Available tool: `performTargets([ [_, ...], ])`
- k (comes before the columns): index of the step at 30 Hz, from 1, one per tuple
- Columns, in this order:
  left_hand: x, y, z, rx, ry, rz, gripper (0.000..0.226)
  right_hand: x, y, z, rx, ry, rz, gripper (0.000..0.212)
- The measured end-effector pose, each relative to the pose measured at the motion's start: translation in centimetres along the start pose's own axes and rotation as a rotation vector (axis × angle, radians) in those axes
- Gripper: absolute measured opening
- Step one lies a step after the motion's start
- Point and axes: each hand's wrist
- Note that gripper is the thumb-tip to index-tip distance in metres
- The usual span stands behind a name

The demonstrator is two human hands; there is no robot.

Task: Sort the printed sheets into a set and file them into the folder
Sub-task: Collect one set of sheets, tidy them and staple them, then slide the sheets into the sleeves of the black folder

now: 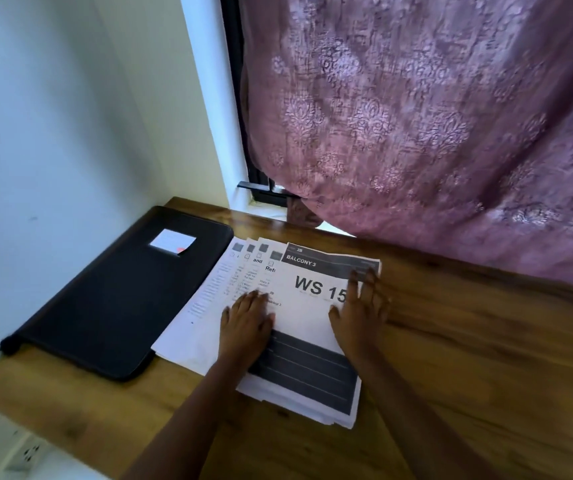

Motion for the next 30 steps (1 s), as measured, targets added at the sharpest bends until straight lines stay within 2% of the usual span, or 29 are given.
performTargets([
  [3, 0.6, -0.1, -0.9, -0.062, -0.106, -0.006, 0.053, 2.5, 0.1, 0.3, 0.085, -0.071, -0.231, 0.074],
  [5, 2.3, -0.2, -2.9, -0.284, -0.162, -0.089, 0.053, 3.8, 0.2, 0.9, 0.102, -0.067, -0.330, 0.069],
  [7, 5.4, -0.9, -5.8, -0.564, -0.176, -0.354, 0.059, 4.9, -0.1, 1.6, 0.134, -0.083, -0.399, 0.067],
  [8, 7.3, -1.5, -7.3, -0.653, -0.224, -0.516, 0.067, 5.2, -0.4, 2.2, 0.152, -0.107, -0.435, 0.067],
  [11, 12.8, -3.4, -10.2, -0.694, -0.553, -0.932, 0.089, 6.5, -1.4, 3.4, 0.179, -0.123, -0.512, 0.069],
  [13, 15.2, -4.5, -10.9, -0.733, -0.944, -1.045, 0.093, 8.2, -1.9, 3.9, 0.181, -0.085, -0.585, 0.067],
  [14, 15.7, -4.9, -10.9, -0.784, -1.137, -1.034, 0.090, 9.3, -2.1, 4.1, 0.195, -0.048, -0.624, 0.065],
  [16, 15.5, -5.6, -11.3, -0.862, -1.372, -0.943, 0.080, 12.1, -2.4, 4.3, 0.318, -0.005, -0.701, 0.060],
  [18, 15.3, -6.0, -12.0, -0.894, -1.494, -0.881, 0.072, 14.7, -2.2, 5.0, 0.402, -0.030, -0.762, 0.059],
  [21, 15.9, -6.1, -13.6, -0.911, -1.626, -0.912, 0.058, 17.8, -2.3, 6.1, 0.461, -0.103, -0.877, 0.064],
  [24, 17.2, -6.4, -15.1, -0.767, -1.765, -0.997, 0.044, 19.1, -3.1, 7.6, 0.494, -0.111, -0.921, 0.066],
  [27, 18.8, -6.3, -15.8, -0.631, -1.806, -1.031, 0.050, 18.7, -3.7, 9.0, 0.481, -0.062, -0.888, 0.068],
  [30, 20.2, -5.9, -15.4, -0.552, -1.869, -0.927, 0.039, 17.8, -3.8, 9.8, 0.470, -0.028, -0.888, 0.076],
])
Point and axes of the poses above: each hand's wrist, its own y-axis towards the middle knuckle, its own z-axis out of the palm, x = y × z, and after that the axes turned 7 degrees about x, right-handed
